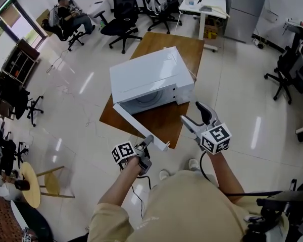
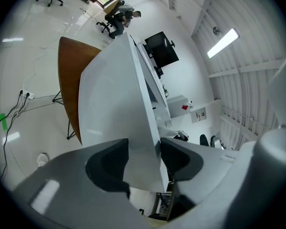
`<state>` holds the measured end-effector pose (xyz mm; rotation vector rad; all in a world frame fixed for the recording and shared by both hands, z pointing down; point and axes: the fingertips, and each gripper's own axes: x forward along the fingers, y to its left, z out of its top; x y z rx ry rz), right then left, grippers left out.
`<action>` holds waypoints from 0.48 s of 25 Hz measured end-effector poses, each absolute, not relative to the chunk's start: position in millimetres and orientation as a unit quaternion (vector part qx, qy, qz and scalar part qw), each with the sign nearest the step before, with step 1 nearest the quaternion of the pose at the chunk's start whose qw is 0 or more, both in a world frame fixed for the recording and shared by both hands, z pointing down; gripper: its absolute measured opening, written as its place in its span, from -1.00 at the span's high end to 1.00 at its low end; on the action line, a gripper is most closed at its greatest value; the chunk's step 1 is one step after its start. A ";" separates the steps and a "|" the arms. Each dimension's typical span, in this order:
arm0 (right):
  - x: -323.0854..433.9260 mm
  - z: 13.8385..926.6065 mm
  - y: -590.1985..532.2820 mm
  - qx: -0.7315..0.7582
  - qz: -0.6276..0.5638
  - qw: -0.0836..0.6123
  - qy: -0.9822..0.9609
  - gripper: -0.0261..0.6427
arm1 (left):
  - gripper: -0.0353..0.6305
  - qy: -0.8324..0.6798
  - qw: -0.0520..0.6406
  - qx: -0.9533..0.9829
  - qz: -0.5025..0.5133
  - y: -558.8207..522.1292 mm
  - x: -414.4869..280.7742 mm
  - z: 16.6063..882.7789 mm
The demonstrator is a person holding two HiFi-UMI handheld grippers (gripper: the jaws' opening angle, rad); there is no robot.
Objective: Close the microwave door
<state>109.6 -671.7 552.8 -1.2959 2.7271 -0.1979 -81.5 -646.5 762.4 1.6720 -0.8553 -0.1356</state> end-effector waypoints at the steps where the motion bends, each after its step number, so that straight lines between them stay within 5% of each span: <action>1: 113.0 552.0 -670.6 -0.431 -0.064 0.058 0.898 -0.10 | 0.24 -0.369 0.588 0.717 -0.058 -649.6 -77.9 762.1; 12: 149.1 542.8 -658.1 -0.461 -0.067 0.066 0.882 -0.10 | 0.23 -0.395 0.586 0.700 -0.103 -690.7 -35.7 755.8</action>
